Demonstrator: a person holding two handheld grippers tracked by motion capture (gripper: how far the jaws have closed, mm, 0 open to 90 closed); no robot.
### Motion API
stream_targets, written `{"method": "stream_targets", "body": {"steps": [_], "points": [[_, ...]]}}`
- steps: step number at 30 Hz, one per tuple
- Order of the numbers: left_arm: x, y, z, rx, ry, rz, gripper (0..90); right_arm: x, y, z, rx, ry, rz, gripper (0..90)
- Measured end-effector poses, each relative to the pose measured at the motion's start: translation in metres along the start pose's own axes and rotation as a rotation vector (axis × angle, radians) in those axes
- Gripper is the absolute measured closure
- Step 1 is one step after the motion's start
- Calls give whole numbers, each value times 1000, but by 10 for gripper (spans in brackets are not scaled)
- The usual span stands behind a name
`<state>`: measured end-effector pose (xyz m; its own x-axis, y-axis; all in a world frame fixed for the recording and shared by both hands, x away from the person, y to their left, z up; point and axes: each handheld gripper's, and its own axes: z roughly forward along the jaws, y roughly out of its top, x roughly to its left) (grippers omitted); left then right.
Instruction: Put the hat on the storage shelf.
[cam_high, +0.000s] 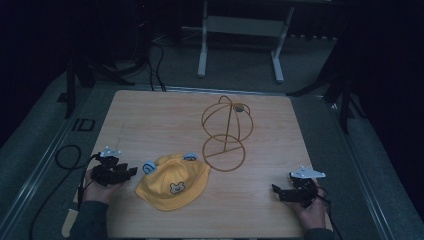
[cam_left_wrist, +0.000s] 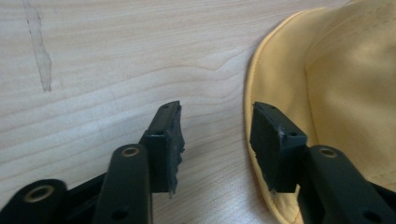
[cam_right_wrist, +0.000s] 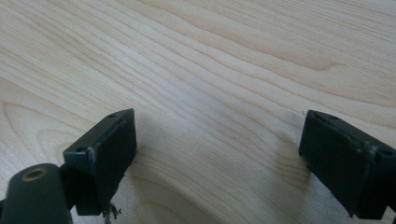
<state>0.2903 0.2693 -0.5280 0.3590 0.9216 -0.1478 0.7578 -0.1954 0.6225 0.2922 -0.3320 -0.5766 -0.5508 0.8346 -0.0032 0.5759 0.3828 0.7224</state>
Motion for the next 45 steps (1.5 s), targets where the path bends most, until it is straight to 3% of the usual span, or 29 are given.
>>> {"method": "stream_targets", "body": {"steps": [7, 13, 25, 28, 37, 45], "points": [[1, 5, -5, 18, -12, 14, 504, 0, 0, 0, 0, -1, 0, 111], [3, 10, -13, 12, -40, 79, 503, 0, 0, 0, 0, -1, 0, 111], [13, 24, -26, 27, -146, 227, 516, 0, 0, 0, -1, -1, 0, 111], [14, 28, -28, 14, -153, 259, 524, 0, 0, 0, 0, -1, 0, 111], [19, 43, -35, 33, -212, 312, 545, 0, 0, 0, 0, -1, 0, 111], [14, 59, -39, 72, -250, 398, 545, 0, 0, 0, 0, -1, 0, 111]]}}
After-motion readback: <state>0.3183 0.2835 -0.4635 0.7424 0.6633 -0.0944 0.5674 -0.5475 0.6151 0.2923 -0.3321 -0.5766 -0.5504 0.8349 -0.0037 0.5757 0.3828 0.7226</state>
